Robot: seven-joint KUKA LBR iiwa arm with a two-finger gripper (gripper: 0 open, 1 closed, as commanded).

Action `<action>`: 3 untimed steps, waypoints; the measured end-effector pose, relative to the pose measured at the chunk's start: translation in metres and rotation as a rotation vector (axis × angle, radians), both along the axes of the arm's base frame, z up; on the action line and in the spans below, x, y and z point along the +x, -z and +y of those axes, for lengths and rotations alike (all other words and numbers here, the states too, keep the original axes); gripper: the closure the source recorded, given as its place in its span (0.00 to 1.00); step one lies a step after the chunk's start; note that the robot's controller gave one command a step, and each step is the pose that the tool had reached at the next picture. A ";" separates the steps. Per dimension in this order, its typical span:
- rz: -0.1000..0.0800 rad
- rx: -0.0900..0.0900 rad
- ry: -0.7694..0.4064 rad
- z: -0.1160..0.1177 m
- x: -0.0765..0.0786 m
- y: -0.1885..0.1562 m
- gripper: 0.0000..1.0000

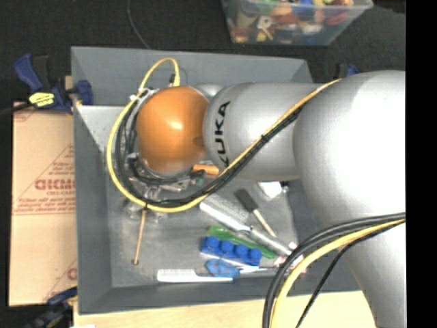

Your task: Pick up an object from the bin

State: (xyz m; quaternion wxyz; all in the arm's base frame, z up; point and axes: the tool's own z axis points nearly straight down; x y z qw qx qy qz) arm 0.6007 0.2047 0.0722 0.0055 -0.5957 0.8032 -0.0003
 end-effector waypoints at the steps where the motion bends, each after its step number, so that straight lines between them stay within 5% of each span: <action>1: 0.001 0.000 0.001 0.000 0.000 0.000 1.00; 3: -0.003 0.003 0.006 0.000 0.001 -0.027 1.00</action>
Offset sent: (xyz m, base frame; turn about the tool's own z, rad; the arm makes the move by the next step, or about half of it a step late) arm 0.0001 0.0001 0.0290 0.0005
